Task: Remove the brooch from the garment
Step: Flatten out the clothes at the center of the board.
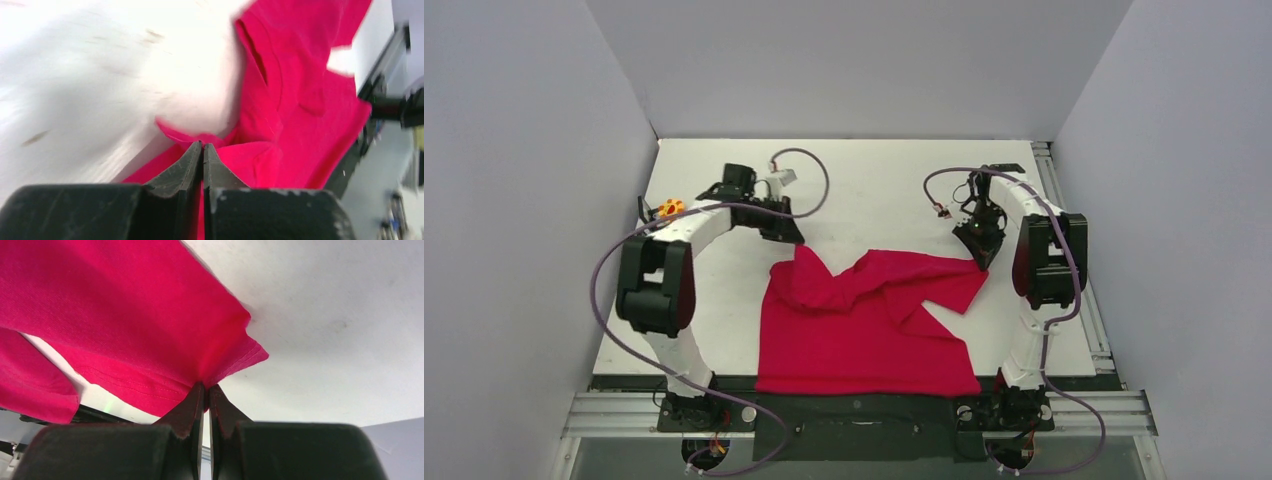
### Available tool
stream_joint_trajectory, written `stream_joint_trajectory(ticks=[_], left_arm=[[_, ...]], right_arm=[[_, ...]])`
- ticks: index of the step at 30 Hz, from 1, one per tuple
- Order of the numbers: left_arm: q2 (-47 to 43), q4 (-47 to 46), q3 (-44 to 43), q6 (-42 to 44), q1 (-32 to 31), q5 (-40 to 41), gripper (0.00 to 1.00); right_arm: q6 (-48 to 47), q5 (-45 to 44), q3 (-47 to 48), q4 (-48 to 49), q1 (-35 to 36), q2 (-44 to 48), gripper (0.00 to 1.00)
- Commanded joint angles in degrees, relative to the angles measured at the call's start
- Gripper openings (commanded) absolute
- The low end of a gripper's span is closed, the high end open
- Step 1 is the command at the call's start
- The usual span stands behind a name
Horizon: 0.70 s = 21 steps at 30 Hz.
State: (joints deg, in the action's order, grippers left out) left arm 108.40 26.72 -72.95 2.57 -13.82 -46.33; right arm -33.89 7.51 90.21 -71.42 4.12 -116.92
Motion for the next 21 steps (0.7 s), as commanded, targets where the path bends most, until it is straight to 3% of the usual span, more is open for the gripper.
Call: stream_joint_trajectory(ticks=[1,8,15,21], left_arm=[[-11.8,-11.0,1.9,-7.6,8.2,7.8,0.0],[-9.6,-18.6,1.1,-11.8,15.4,26.5,0.0],[-3.5,-15.3,-1.9,-7.9,15.8,34.1,0.0],[-4.0,-6.8,0.8,0.4,16.1,34.9,0.0]], right_arm=[[-0.5,-2.1,1.9,1.2,-3.3,5.4,0.0],[3.3,-5.7,6.8,9.9,-5.6,4.3,0.0],[0.1,-8.1,11.0,7.2,-6.7,0.4,0.0],[-7.9,-8.0,1.3,1.5,-6.6,2.6,0.0]])
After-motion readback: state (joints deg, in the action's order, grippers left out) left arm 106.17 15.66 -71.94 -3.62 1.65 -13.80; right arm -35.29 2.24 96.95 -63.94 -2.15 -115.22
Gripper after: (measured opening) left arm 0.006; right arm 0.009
